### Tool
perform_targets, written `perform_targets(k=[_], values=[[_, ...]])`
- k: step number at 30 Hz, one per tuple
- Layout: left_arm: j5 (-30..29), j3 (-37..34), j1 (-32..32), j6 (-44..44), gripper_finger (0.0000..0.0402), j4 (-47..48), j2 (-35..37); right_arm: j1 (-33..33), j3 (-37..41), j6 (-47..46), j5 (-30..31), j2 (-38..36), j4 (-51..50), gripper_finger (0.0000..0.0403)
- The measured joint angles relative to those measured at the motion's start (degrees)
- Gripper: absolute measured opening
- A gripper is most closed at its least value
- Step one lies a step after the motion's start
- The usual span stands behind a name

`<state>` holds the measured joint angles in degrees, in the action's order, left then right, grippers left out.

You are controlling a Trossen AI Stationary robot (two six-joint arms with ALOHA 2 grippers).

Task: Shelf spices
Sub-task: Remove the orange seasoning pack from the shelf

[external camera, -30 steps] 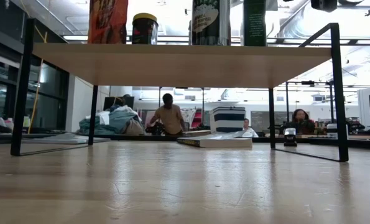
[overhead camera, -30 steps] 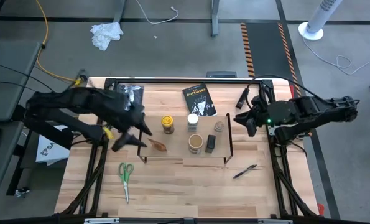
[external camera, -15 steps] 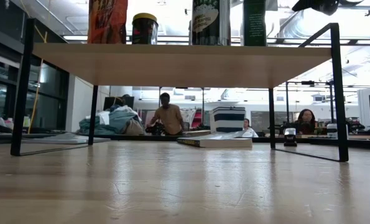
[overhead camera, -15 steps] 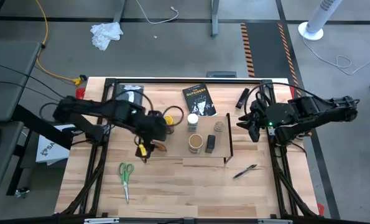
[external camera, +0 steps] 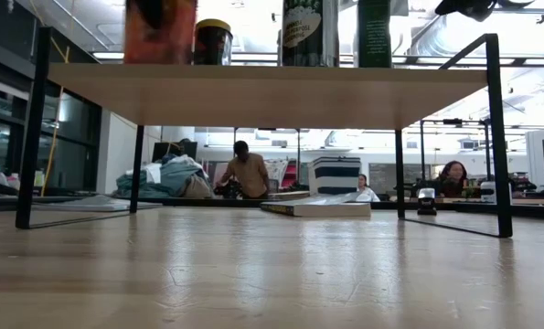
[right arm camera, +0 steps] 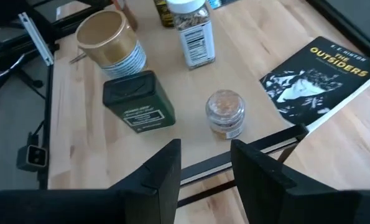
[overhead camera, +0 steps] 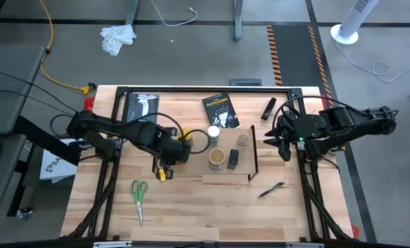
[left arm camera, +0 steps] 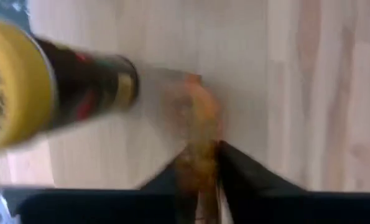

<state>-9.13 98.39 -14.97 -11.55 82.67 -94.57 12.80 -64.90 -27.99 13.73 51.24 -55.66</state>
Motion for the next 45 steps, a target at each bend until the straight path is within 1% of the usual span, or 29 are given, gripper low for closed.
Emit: perform_targets(k=[1, 5, 8, 10, 13, 16, 19, 21, 22, 24, 27, 29, 31, 34, 35, 37, 40, 42, 43, 45], values=[[-0.25, 0.77, -0.39, -1.45, 0.0019, 1.65, 0.53, 0.00, 0.00, 0.03, -0.31, -0.02, -0.02, 0.0136], [-3.37, 5.80, -3.17, -5.53, 0.0011, 7.72, 3.48, 0.00, 0.00, 0.97, -0.68, -0.02, 0.20, 0.0136], [-1.19, 8.82, -5.38, -6.12, 0.0007, 6.53, 7.50, 0.00, 0.01, 0.88, -0.70, 0.00, 0.83, 0.0136], [-1.30, 9.23, -7.10, -7.60, 0.0006, 7.48, 9.86, 0.00, 0.02, 0.12, -0.72, 0.00, 1.63, 0.0136], [0.07, 4.96, -9.82, -8.81, 0.0005, 7.55, 12.24, 0.00, 0.04, -0.20, -0.70, 0.00, 3.31, 0.0136], [-0.26, -2.12, -11.64, -13.22, 0.0004, 6.91, 12.90, -0.01, 0.04, -0.46, -0.70, 0.00, 5.00, 0.0136], [-1.76, -7.91, -12.99, -23.15, 0.0004, 5.58, 14.73, 0.00, 0.04, -0.49, -0.70, 0.02, 6.13, 0.0136], [-3.20, -10.73, -14.78, -29.03, 0.0004, 0.87, 16.01, 0.00, 0.04, -1.17, -0.67, 0.13, 6.40, 0.0136], [-3.72, -11.73, -15.84, -30.33, 0.0004, -2.56, 16.23, 0.00, 0.04, -1.63, -0.67, 0.13, 6.64, 0.0136], [-3.44, -12.36, -18.02, -30.27, 0.0003, -8.05, 16.01, 0.00, 0.04, -1.75, -0.48, 0.13, 6.92, 0.0136], [-1.45, -12.36, -21.31, -27.41, 0.0003, -14.77, 15.65, -0.02, 0.04, -2.18, -0.81, 0.13, 7.90, 0.0136], [-1.72, -12.31, -23.17, -26.32, 0.0003, -19.28, 15.14, -0.02, 0.04, -3.08, -2.66, 0.13, 8.59, 0.0136], [-2.39, -12.31, -23.90, -25.24, 0.0003, -19.27, 14.01, -0.01, 0.04, -4.58, -6.00, 0.20, 9.40, 0.0136], [-3.00, -12.36, -23.56, -24.86, 0.0003, -13.03, 10.79, 0.78, 0.04, -8.05, -13.67, 1.10, 8.42, 0.0133], [-3.25, -12.44, -23.26, -24.09, 0.0003, -12.28, 9.51, 1.67, 0.04, -9.29, -15.66, 1.55, 7.61, 0.0132], [-3.30, -12.44, -22.72, -22.12, 0.0003, -13.58, 7.25, 4.44, 0.13, -10.90, -18.87, 2.82, 6.88, 0.0128], [-2.92, -12.34, -21.77, -19.32, 0.0003, -17.82, 4.57, 10.33, 0.13, -12.64, -23.09, 5.91, 6.89, 0.0121], [-2.93, -12.33, -21.58, -19.31, 0.0003, -18.62, 2.76, 14.44, 0.13, -14.57, -22.95, 8.80, 6.86, 0.0117], [-2.97, -12.36, -21.40, -19.64, 0.0003, -18.21, 2.04, 16.32, 0.15, -15.29, -21.69, 10.38, 6.76, 0.0115], [-2.97, -12.37, -21.37, -20.70, 0.0003, -17.95, 0.99, 19.49, 0.15, -16.67, -17.20, 13.86, 6.59, 0.0109]])
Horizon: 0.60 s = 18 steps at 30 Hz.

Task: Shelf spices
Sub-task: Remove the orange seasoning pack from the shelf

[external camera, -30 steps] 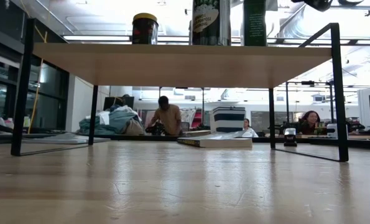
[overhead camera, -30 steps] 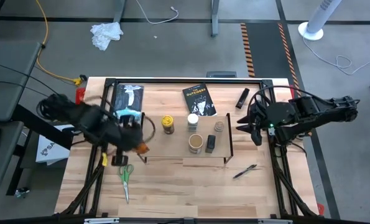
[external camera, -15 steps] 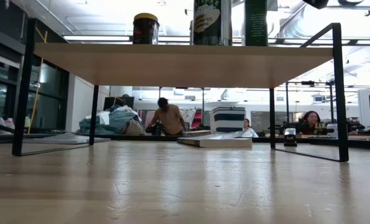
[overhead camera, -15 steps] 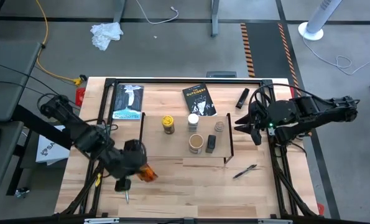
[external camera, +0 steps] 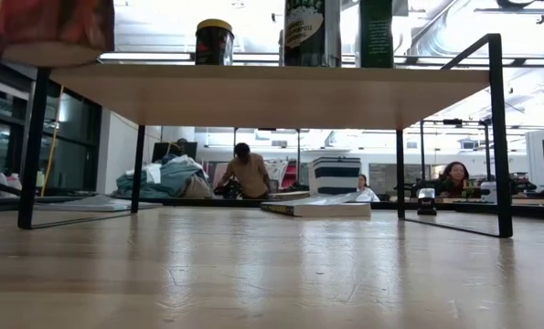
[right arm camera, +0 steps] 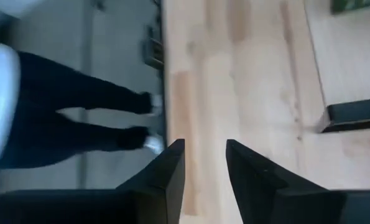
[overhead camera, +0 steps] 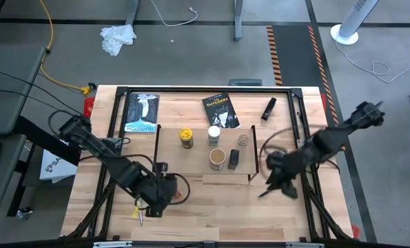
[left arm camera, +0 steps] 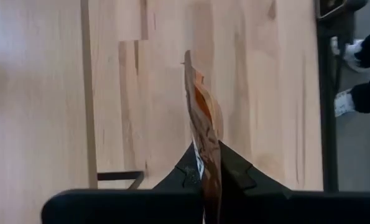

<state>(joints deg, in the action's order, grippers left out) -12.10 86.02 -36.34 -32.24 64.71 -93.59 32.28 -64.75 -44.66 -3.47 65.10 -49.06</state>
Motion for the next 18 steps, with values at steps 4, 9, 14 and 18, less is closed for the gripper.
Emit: perform_targets(k=[4, 9, 14, 18], values=[[-0.38, 0.02, 0.02, -3.53, 0.0003, 1.86, -1.62, 2.57, 0.01, -1.84, 8.10, 7.25, 0.62, 0.0087], [-1.58, 0.02, 0.05, -7.96, 0.0003, 4.62, -2.25, 2.46, 0.02, -3.55, 14.48, 13.37, 0.94, 0.0029], [-3.24, -0.02, 1.46, -7.82, 0.0003, 5.60, -2.25, 1.34, 0.02, -4.42, 16.89, 16.15, 1.37, 0.0009], [-3.34, -2.90, 3.45, -6.65, 0.0003, 4.76, -2.03, 0.16, 0.02, -3.90, 17.67, 16.77, 0.50, 0.0002]])
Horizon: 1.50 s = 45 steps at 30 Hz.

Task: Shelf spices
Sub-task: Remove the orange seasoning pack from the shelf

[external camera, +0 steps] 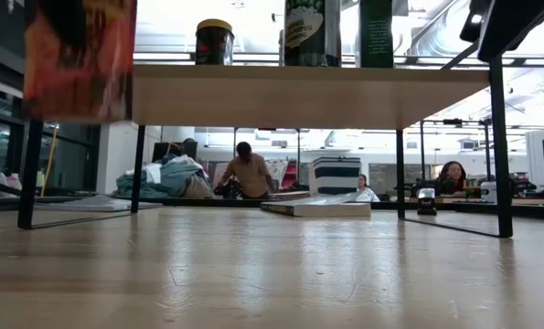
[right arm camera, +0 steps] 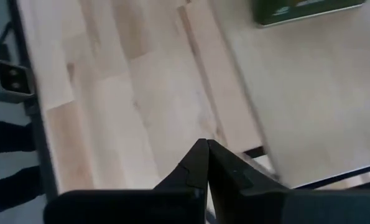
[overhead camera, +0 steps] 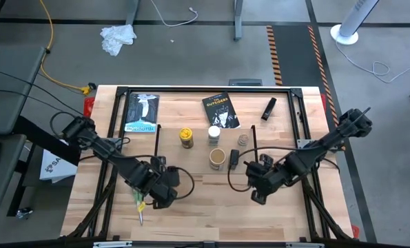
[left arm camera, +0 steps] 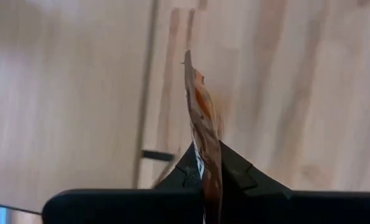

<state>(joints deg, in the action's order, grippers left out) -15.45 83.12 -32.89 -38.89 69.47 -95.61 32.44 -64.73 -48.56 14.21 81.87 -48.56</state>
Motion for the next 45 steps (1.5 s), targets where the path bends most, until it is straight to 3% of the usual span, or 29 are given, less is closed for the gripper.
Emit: perform_targets(k=[16, 33, 45], values=[[0.72, -5.10, 5.97, 9.13, 0.0003, -3.95, 0.00, -8.72, 0.00, 5.16, 4.49, 0.68, -3.84, 0.0000], [-2.22, -5.10, 12.31, 14.45, 0.0004, 5.27, 0.06, -16.87, 0.00, 10.08, 4.98, 0.85, -0.26, 0.0000], [-3.59, -5.14, 17.22, 16.88, 0.0002, 9.65, 9.24, -17.48, 0.00, 14.11, 2.40, 0.83, 0.75, 0.0000]])
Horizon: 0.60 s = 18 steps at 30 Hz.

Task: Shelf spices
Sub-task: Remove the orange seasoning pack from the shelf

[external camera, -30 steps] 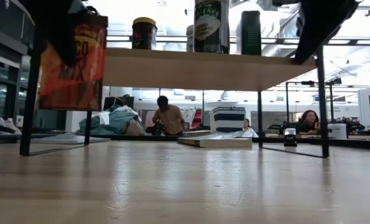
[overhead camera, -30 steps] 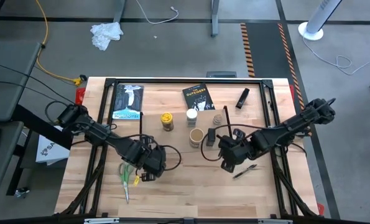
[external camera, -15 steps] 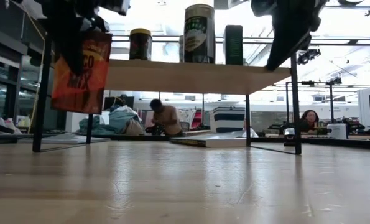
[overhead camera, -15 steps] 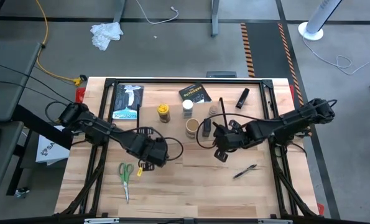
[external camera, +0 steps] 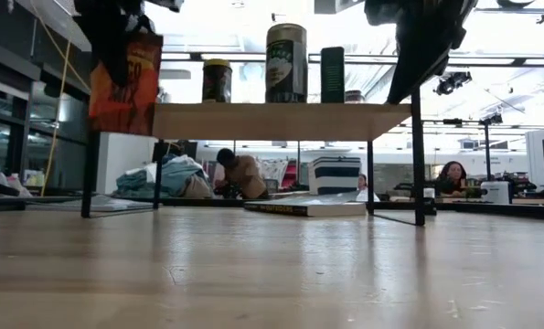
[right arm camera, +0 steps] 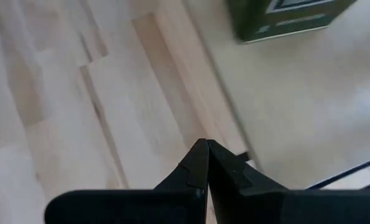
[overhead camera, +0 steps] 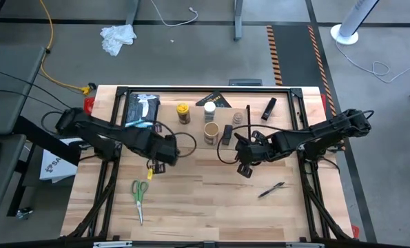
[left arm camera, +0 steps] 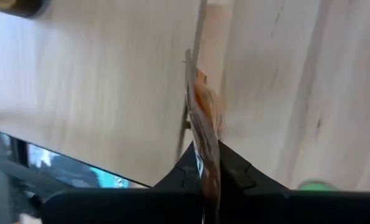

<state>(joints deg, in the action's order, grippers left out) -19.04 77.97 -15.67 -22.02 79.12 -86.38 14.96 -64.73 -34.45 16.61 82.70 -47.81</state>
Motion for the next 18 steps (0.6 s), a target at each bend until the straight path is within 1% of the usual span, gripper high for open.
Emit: perform_targets(k=[4, 6, 9, 12, 14, 16, 18], values=[[5.68, 0.00, -1.67, -5.42, 0.0004, -1.44, 2.57, 0.42, 0.00, 1.23, -2.96, -0.02, 1.45, 0.0000], [8.92, 0.00, -3.85, -6.65, 0.0007, -3.20, 3.13, 0.86, 0.00, 1.95, -4.37, -0.02, 2.36, 0.0000], [12.13, -0.25, -8.66, -6.41, 0.0009, -7.06, 2.81, 1.69, -0.01, 2.56, -6.50, -0.03, 2.96, 0.0000], [12.27, -3.15, -13.56, -7.31, 0.0010, -7.01, 2.43, 2.47, -0.02, 2.57, -6.71, -0.04, 2.93, 0.0000], [11.18, -6.58, -15.82, -10.92, 0.0010, -7.99, 2.39, 2.71, -0.02, 2.46, -6.71, -0.04, 3.08, 0.0000], [10.80, -10.39, -17.31, -13.83, 0.0010, -11.72, 2.41, 2.75, -0.02, 2.39, -6.71, -0.04, 3.33, 0.0000], [10.85, -14.02, -18.20, -14.66, 0.0011, -16.01, 2.37, 2.68, -0.02, 2.40, -6.71, -0.04, 3.90, 0.0000]])
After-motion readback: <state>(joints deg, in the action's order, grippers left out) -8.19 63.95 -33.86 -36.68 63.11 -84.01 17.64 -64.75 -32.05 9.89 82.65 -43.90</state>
